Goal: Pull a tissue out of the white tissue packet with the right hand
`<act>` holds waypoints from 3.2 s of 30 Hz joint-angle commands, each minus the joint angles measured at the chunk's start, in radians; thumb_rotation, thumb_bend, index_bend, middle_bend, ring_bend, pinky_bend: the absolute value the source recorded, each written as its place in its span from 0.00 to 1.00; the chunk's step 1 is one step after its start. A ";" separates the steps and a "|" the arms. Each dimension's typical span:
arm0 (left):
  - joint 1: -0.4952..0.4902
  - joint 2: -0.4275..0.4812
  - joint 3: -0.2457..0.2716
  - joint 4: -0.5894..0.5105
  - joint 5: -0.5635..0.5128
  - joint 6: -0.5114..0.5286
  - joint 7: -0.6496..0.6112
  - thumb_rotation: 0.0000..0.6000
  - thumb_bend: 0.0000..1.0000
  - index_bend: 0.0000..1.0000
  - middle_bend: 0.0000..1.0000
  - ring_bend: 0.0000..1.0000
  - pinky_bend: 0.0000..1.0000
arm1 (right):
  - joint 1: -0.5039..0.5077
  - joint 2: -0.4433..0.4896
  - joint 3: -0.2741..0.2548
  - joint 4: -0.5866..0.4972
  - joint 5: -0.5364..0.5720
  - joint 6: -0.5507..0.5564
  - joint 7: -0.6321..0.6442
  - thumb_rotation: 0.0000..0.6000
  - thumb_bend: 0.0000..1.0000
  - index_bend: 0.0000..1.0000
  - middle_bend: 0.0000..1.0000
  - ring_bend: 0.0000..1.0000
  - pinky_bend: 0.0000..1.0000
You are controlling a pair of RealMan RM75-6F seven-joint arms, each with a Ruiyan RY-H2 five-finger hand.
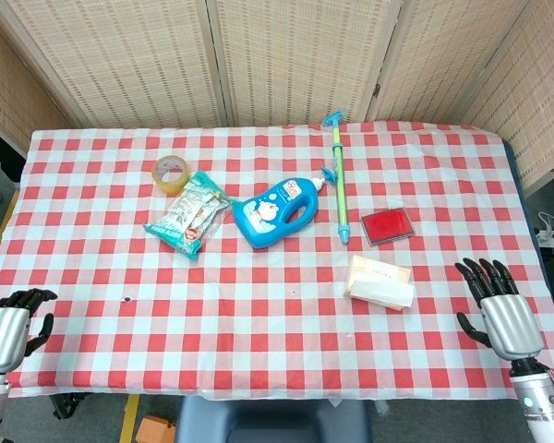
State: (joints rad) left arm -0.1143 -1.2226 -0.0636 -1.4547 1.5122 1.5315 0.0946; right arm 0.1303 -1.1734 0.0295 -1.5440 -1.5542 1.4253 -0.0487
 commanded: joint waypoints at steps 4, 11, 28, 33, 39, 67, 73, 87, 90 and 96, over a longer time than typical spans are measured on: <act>0.006 0.020 0.007 -0.038 0.006 0.004 0.011 1.00 0.49 0.39 0.40 0.36 0.50 | -0.001 -0.005 -0.002 0.005 -0.005 0.005 -0.006 1.00 0.27 0.10 0.06 0.00 0.03; 0.004 0.027 0.013 -0.052 0.004 -0.012 0.015 1.00 0.49 0.40 0.39 0.36 0.51 | 0.007 -0.057 0.028 0.050 0.036 0.004 -0.035 1.00 0.27 0.15 0.09 0.03 0.15; 0.004 0.040 0.017 -0.072 0.007 -0.020 0.006 1.00 0.49 0.41 0.39 0.36 0.51 | 0.117 -0.219 0.025 0.176 0.010 -0.131 -0.049 1.00 0.20 0.22 0.20 0.20 0.27; 0.006 0.041 0.018 -0.072 0.014 -0.013 0.003 1.00 0.49 0.41 0.39 0.36 0.51 | 0.145 -0.251 0.041 0.190 0.008 -0.138 -0.050 1.00 0.20 0.25 0.24 0.22 0.28; 0.005 0.043 0.020 -0.072 0.017 -0.015 -0.003 1.00 0.49 0.41 0.39 0.36 0.51 | 0.177 -0.288 0.050 0.211 0.020 -0.169 -0.051 1.00 0.20 0.29 0.26 0.23 0.29; 0.005 0.046 0.020 -0.070 0.016 -0.020 -0.017 1.00 0.49 0.41 0.39 0.36 0.51 | 0.229 -0.389 0.059 0.345 0.056 -0.182 -0.050 1.00 0.21 0.57 0.35 0.29 0.36; 0.005 0.045 0.020 -0.070 0.017 -0.019 -0.014 1.00 0.49 0.41 0.39 0.36 0.51 | 0.221 -0.375 0.057 0.343 0.060 -0.163 -0.063 1.00 0.34 0.71 0.37 0.30 0.37; 0.005 0.044 0.022 -0.073 0.019 -0.021 -0.004 1.00 0.49 0.41 0.39 0.36 0.51 | 0.142 -0.227 0.111 0.195 0.061 0.031 -0.021 1.00 0.37 0.75 0.38 0.31 0.38; 0.005 0.044 0.022 -0.075 0.021 -0.017 -0.003 1.00 0.49 0.41 0.39 0.36 0.51 | 0.102 -0.183 0.108 0.153 0.058 0.088 -0.023 1.00 0.37 0.76 0.38 0.31 0.38; 0.005 0.044 0.024 -0.077 0.024 -0.017 0.001 1.00 0.49 0.41 0.39 0.36 0.51 | 0.011 -0.125 0.078 0.095 0.068 0.175 -0.049 1.00 0.37 0.76 0.38 0.31 0.38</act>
State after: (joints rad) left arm -0.1090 -1.1790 -0.0402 -1.5320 1.5364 1.5144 0.0953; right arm 0.1662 -1.3133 0.1202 -1.4308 -1.4926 1.5818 -0.0841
